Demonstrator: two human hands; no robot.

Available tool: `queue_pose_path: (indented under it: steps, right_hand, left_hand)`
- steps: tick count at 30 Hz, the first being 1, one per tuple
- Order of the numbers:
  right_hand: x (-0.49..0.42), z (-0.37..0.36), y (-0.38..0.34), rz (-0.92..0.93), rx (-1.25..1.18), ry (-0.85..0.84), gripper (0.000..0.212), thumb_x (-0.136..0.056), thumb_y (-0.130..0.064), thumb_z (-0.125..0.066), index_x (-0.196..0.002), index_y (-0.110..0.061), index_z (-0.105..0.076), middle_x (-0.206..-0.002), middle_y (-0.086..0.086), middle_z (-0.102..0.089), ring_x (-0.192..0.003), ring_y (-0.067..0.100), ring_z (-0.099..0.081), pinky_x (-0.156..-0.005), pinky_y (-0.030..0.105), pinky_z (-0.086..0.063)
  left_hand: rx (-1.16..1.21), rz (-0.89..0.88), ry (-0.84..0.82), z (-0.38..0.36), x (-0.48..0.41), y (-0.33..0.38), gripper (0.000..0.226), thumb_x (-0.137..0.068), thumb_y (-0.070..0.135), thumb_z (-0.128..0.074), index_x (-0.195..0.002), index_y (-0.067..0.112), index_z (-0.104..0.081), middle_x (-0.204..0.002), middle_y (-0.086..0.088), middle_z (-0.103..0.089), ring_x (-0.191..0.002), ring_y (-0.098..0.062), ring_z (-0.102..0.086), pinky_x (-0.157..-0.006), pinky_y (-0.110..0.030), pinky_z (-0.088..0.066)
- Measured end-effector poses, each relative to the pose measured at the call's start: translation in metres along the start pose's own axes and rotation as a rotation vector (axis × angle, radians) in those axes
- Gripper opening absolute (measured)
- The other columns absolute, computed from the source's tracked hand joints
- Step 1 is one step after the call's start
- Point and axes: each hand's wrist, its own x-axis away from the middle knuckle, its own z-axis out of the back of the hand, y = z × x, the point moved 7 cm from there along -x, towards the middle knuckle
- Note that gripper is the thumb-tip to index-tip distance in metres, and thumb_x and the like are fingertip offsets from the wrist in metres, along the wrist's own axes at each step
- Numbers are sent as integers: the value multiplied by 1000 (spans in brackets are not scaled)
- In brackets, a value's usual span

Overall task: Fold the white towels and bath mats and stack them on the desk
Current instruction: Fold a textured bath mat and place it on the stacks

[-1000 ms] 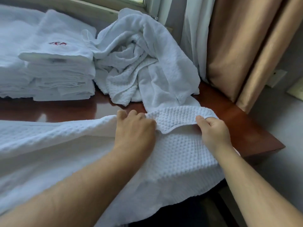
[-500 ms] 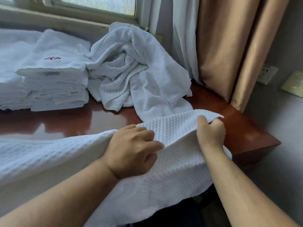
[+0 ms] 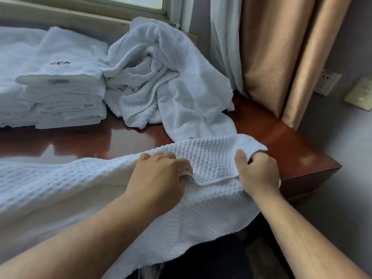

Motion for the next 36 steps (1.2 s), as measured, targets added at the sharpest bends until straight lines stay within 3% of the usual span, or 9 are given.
queue_pose_path:
  steps: [4,9,18,22,25,27,30,32,36]
  right_hand:
    - [-22,-18,5,-1,43,-226,39,-100,-35,-48,-66,-17,-56,-64,-3,-60,-61,9,-54,-52,24,-32]
    - [-39,-40,-4,-17,115,-246,37,-101,-32,-41,-72,-15,-56,-68,-5,-55,-61,6,-48,-55,29,-31]
    - [-54,-41,-19,-103,331,-106,47,-105,-37,-35,-98,-4,-69,-100,18,-70,-91,38,-64,-70,35,-36]
    - [-43,-30,2,-227,23,-214,42,-104,-42,-42,-82,-12,-60,-81,3,-63,-83,28,-58,-70,31,-37]
    - [-36,-7,11,-259,-205,-36,43,-105,-41,-47,-72,-15,-56,-68,-11,-54,-65,5,-52,-54,7,-36]
    - [-31,2,15,-326,-213,88,39,-102,-29,-50,-68,-11,-50,-64,-8,-52,-64,7,-52,-49,5,-34]
    - [-26,1,13,-366,-229,96,20,-92,-11,-48,-99,-4,-65,-98,5,-67,-102,29,-63,-76,19,-44]
    - [-25,-2,10,-321,-232,55,54,-87,1,-43,-138,-10,-58,-138,5,-58,-132,24,-50,-104,26,-37]
    - [-20,15,-4,-209,-17,276,67,-83,1,-50,-148,-13,-45,-152,11,-39,-138,33,-36,-109,45,-30]
  left_hand:
    - [46,-98,-58,5,0,-3,24,-84,33,-54,-94,38,-75,-72,17,-51,-76,-11,-56,-81,-36,-40]
    - [18,-108,-73,6,-25,-15,20,-85,26,-63,-96,36,-77,-85,12,-70,-81,-12,-63,-88,-42,-45]
    - [-216,-35,-86,-5,-45,-19,26,-101,34,-45,-116,43,-63,-97,8,-65,-92,-20,-63,-87,-38,-43]
    - [-14,106,-17,-4,-28,-18,28,-98,31,-48,-112,47,-67,-103,12,-65,-105,-12,-57,-95,-38,-28]
    - [10,-46,182,13,-15,-7,27,-86,21,-59,-98,38,-76,-78,9,-63,-82,-16,-62,-83,-39,-36]
    - [-34,-179,245,20,-9,6,25,-78,17,-64,-90,33,-79,-63,8,-56,-63,-19,-57,-74,-40,-40]
    - [-70,-318,172,13,-5,18,21,-73,18,-66,-83,31,-80,-55,7,-53,-49,-18,-52,-65,-37,-44]
    - [-61,-332,137,9,-5,17,21,-70,20,-66,-79,32,-80,-55,7,-56,-45,-17,-49,-60,-31,-45]
    - [-51,-310,69,3,-7,16,20,-71,24,-63,-77,33,-80,-58,8,-60,-43,-20,-52,-46,-24,-42]
